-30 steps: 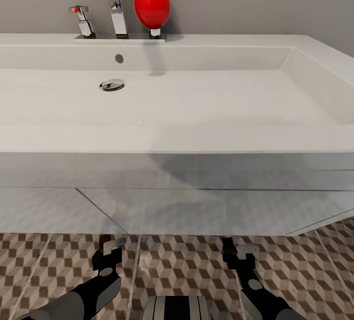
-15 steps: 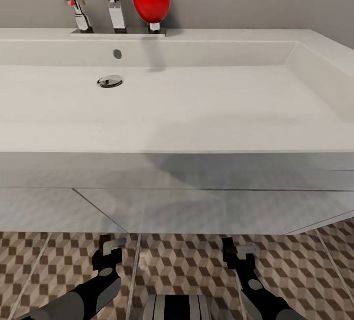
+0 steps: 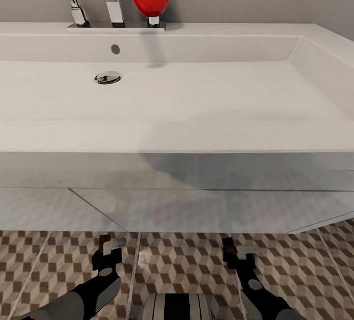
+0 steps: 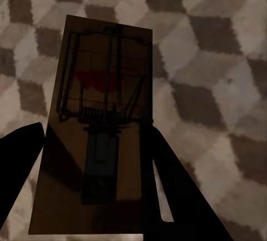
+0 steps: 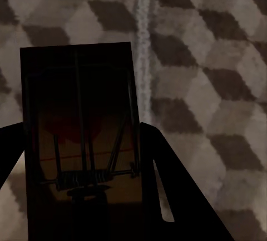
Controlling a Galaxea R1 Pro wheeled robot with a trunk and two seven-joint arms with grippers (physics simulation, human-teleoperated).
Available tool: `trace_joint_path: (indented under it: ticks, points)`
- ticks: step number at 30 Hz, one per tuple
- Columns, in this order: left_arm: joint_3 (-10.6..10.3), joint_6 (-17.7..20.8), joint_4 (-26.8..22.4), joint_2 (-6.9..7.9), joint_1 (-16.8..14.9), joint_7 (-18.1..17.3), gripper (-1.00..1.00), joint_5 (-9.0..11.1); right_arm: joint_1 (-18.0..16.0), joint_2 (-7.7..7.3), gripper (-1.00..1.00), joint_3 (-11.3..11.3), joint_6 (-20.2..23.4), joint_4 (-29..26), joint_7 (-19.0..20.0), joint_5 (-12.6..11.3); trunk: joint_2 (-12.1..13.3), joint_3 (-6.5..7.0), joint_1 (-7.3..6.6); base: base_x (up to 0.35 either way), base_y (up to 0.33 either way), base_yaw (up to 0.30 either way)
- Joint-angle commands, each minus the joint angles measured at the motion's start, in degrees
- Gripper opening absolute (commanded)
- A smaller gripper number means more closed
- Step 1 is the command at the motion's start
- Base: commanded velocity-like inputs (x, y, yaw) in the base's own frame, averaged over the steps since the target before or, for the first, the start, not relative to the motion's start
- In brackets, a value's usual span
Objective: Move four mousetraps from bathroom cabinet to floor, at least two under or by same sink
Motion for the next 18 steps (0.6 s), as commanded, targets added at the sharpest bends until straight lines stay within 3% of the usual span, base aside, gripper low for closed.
trace_joint_path:
  ticks: [1, 18]
  points:
    - [-0.5, -0.3, -0.1, 0.08, 0.0, 0.3, -1.00, 0.6, 0.0, -0.04, -1.00, 0.5, -0.2, 0.0, -0.2, -0.7, 0.0, -0.04, -0.01, 0.000, 0.000, 0.000]
    - [-0.5, -0.3, -0.1, 0.04, 0.0, 0.3, -1.00, 0.6, 0.0, -0.04, -1.00, 0.5, -0.2, 0.0, -0.2, -0.6, 0.0, -0.04, -0.01, 0.000, 0.000, 0.000]
